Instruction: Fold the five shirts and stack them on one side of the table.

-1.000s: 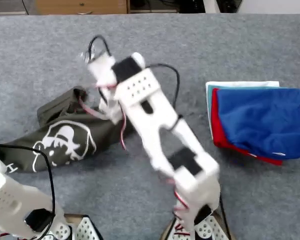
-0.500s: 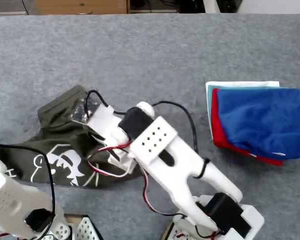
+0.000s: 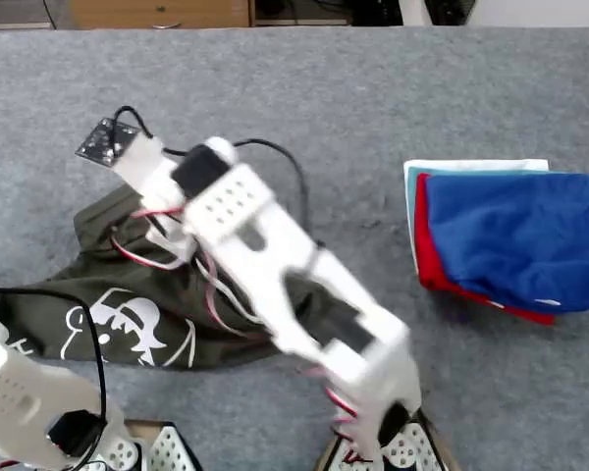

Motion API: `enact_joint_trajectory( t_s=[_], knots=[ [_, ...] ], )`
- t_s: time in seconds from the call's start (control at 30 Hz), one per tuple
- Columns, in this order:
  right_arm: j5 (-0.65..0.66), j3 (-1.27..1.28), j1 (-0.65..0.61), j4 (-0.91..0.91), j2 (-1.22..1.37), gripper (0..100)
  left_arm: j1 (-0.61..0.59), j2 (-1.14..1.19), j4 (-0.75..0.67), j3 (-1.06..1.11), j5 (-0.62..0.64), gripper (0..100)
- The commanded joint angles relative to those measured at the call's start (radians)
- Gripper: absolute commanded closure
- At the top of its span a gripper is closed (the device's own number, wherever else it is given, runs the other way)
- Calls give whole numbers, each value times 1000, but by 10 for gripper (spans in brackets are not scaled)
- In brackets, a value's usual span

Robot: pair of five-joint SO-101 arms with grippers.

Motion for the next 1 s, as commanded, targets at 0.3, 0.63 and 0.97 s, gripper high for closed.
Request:
enact_joint_trajectory(
  t_s=[0.3, 0.63, 0.97],
  knots=[
    [-163, -1015, 35, 190, 834, 741, -12, -8, -15, 35, 2, 981],
    [-126, -921, 271, 190, 759, 995, -12, -8, -15, 34, 0, 981],
    [-14, -216, 407, 190, 386, 995, -9, -8, -15, 32, 0, 981]
  ],
)
